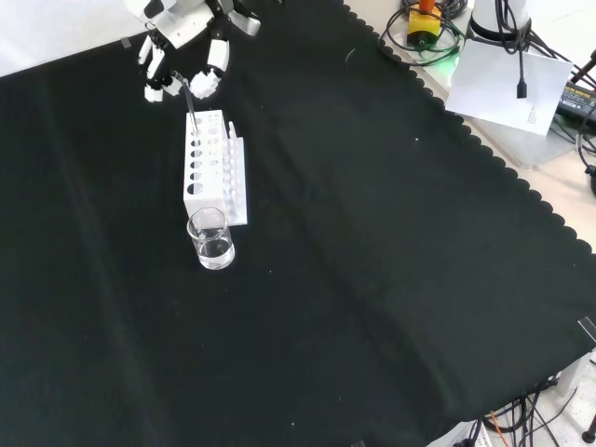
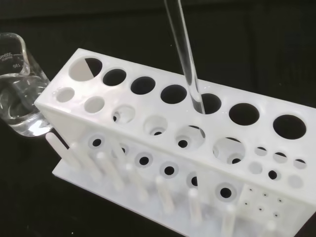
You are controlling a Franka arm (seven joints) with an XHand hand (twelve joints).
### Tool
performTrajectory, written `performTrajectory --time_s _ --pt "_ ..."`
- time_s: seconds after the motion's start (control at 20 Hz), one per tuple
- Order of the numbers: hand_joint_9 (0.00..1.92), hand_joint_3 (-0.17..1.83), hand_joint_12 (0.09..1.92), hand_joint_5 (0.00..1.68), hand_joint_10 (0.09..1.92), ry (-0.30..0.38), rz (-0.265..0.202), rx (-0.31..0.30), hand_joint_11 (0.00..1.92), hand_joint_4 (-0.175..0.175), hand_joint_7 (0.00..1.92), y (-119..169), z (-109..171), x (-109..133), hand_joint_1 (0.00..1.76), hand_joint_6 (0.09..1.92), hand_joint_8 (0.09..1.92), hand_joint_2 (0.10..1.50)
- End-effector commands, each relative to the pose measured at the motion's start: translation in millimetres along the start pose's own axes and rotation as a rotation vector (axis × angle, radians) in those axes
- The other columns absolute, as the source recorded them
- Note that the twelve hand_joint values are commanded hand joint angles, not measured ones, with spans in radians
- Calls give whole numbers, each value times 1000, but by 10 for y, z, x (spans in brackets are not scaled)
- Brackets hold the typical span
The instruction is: Take the glass rod from the white test tube rack.
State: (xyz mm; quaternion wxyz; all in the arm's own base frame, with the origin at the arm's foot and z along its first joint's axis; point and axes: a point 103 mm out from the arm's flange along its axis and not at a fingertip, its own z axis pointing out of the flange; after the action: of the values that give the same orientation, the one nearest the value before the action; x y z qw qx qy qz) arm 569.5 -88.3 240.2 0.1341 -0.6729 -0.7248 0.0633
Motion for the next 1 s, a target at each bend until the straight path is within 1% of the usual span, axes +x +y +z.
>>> performTrajectory --time_s 0.05,0.15,0.35,0.45,0.55,0.6,0.65,0.7,0.8,0.85,0.95,1.0 --pt "1229 588 1245 532 906 -38 -30 -21 866 -175 1043 20 6 120 777 807 955 903" --pt "1361 626 1168 587 875 -45 -41 -32 1115 -175 1109 20 -18 166 866 891 953 874" --pt "1539 703 1026 660 831 -55 -55 -59 1511 -175 1187 11 -56 229 1007 956 1015 821" --pt "1599 730 959 696 823 -52 -58 -63 1634 -175 1215 7 -58 242 1064 975 1058 801" --pt "1625 743 934 718 823 -53 -59 -65 1684 -175 1232 5 -55 261 1089 987 1080 794" --pt "1638 603 920 761 821 -58 -60 -67 1702 -175 1243 7 -52 274 1099 1086 1089 876" --pt "1655 447 892 799 819 -96 19 -34 1733 -175 1258 22 -46 295 1109 1150 1100 959" --pt "1667 323 857 825 821 -112 42 -29 1766 -175 1270 39 -44 318 1117 1179 1113 1021" --pt "1680 207 771 890 860 -130 25 -100 1822 -175 1305 39 -56 345 1140 1141 1156 1056" --pt "1677 294 773 947 887 -161 14 -165 1793 -175 1334 20 -94 345 1157 1089 1163 987" --pt "1653 467 799 962 933 -195 -3 -211 1724 -175 1173 -5 -152 342 1240 946 1226 885" --pt "1642 516 807 969 944 -204 -18 -234 1695 -175 1133 -43 -222 333 1264 902 1237 855"
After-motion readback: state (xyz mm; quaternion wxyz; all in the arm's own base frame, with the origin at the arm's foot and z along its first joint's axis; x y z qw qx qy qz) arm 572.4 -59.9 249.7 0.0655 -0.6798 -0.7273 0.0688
